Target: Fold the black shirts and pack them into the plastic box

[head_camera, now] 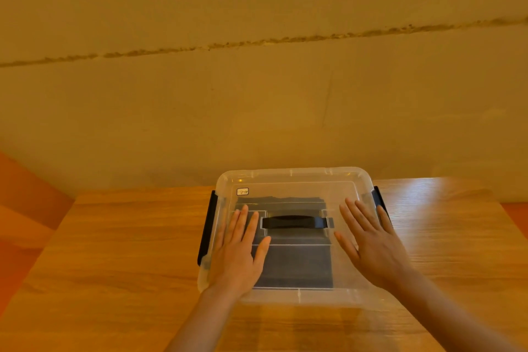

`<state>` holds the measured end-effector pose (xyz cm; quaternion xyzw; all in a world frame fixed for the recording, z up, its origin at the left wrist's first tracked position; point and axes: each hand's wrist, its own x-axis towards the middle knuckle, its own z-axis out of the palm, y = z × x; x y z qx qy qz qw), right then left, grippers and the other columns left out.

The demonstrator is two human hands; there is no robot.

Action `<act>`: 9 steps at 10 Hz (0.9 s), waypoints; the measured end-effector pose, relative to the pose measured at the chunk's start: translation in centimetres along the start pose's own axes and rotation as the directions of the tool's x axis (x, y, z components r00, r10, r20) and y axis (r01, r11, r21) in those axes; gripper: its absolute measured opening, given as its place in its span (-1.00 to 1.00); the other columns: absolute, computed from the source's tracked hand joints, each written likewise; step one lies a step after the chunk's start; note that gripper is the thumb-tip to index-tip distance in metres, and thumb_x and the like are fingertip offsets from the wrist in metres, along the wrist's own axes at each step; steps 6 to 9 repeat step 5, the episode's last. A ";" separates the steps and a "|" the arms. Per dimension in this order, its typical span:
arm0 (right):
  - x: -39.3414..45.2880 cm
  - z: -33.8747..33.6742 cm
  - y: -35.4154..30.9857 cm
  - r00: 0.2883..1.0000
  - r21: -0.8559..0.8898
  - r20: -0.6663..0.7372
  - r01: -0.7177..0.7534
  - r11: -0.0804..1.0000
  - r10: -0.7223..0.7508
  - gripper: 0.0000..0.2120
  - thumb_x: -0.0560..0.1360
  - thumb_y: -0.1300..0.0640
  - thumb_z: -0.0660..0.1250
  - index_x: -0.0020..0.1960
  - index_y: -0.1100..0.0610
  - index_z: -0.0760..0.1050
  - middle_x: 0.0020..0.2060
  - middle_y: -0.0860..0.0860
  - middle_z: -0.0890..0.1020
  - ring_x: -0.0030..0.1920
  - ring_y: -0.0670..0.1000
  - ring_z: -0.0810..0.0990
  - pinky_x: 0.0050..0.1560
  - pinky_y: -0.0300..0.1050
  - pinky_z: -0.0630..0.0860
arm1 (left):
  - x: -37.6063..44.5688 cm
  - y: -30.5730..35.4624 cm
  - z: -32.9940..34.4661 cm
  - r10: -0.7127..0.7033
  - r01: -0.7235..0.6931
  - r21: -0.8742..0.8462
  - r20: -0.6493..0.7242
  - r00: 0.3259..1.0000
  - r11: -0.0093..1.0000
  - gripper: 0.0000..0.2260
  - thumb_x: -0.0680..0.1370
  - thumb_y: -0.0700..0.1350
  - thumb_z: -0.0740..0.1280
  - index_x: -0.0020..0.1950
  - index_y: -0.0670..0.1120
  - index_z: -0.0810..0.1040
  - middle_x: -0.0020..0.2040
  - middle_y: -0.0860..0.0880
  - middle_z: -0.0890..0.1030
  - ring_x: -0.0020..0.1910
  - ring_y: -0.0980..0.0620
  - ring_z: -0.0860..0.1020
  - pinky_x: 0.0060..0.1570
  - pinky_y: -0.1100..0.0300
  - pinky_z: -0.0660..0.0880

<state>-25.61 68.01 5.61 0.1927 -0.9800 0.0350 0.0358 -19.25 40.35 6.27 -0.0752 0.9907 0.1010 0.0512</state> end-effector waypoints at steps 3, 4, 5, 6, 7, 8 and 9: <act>2.7 -1.3 -0.8 0.992 0.022 0.109 -0.061 0.998 0.058 -0.38 0.62 -0.22 -0.19 0.41 0.12 0.37 0.38 0.07 0.43 0.40 0.10 0.37 0.45 0.17 0.18 | 2.1 0.1 -1.9 0.010 -0.010 -0.002 0.046 0.999 1.000 -0.35 0.51 0.36 -0.30 0.56 0.14 -0.19 0.57 0.10 -0.25 0.51 0.08 -0.33 0.48 0.05 -0.28; 3.2 -2.6 -1.1 0.986 0.035 0.168 -0.029 0.999 0.022 -0.24 0.57 -0.27 -0.32 0.34 0.10 0.46 0.31 0.06 0.52 0.35 0.09 0.45 0.36 0.14 0.25 | 2.4 0.4 -3.2 0.022 -0.020 -0.027 0.066 0.998 0.999 -0.44 0.61 0.26 -0.10 0.58 0.10 -0.04 0.59 0.06 -0.10 0.55 0.05 -0.16 0.49 0.07 -0.18; 5.2 -4.9 -2.2 0.987 0.127 0.148 0.048 0.991 -0.066 -0.11 0.43 -0.37 -0.46 0.48 0.03 0.24 0.46 -0.02 0.31 0.47 0.01 0.25 0.48 0.03 0.11 | 3.7 0.6 -5.5 0.050 -0.048 -0.066 0.024 0.998 0.997 -0.44 0.62 0.24 -0.05 0.58 0.05 0.02 0.59 0.05 0.00 0.56 0.04 -0.07 0.49 0.09 -0.11; 5.2 -4.9 -2.2 0.987 0.127 0.148 0.048 0.991 -0.066 -0.11 0.43 -0.37 -0.46 0.48 0.03 0.24 0.46 -0.02 0.31 0.47 0.01 0.25 0.48 0.03 0.11 | 3.7 0.6 -5.5 0.050 -0.048 -0.066 0.024 0.998 0.997 -0.44 0.62 0.24 -0.05 0.58 0.05 0.02 0.59 0.05 0.00 0.56 0.04 -0.07 0.49 0.09 -0.11; 5.2 -4.9 -2.2 0.987 0.127 0.148 0.048 0.991 -0.066 -0.11 0.43 -0.37 -0.46 0.48 0.03 0.24 0.46 -0.02 0.31 0.47 0.01 0.25 0.48 0.03 0.11 | 3.7 0.6 -5.5 0.050 -0.048 -0.066 0.024 0.998 0.997 -0.44 0.62 0.24 -0.05 0.58 0.05 0.02 0.59 0.05 0.00 0.56 0.04 -0.07 0.49 0.09 -0.11; 5.2 -4.9 -2.2 0.987 0.127 0.148 0.048 0.991 -0.066 -0.11 0.43 -0.37 -0.46 0.48 0.03 0.24 0.46 -0.02 0.31 0.47 0.01 0.25 0.48 0.03 0.11 | 3.7 0.6 -5.5 0.050 -0.048 -0.066 0.024 0.998 0.997 -0.44 0.62 0.24 -0.05 0.58 0.05 0.02 0.59 0.05 0.00 0.56 0.04 -0.07 0.49 0.09 -0.11; 5.2 -4.9 -2.2 0.987 0.127 0.148 0.048 0.991 -0.066 -0.11 0.43 -0.37 -0.46 0.48 0.03 0.24 0.46 -0.02 0.31 0.47 0.01 0.25 0.48 0.03 0.11 | 3.7 0.6 -5.5 0.050 -0.048 -0.066 0.024 0.998 0.997 -0.44 0.62 0.24 -0.05 0.58 0.05 0.02 0.59 0.05 0.00 0.56 0.04 -0.07 0.49 0.09 -0.11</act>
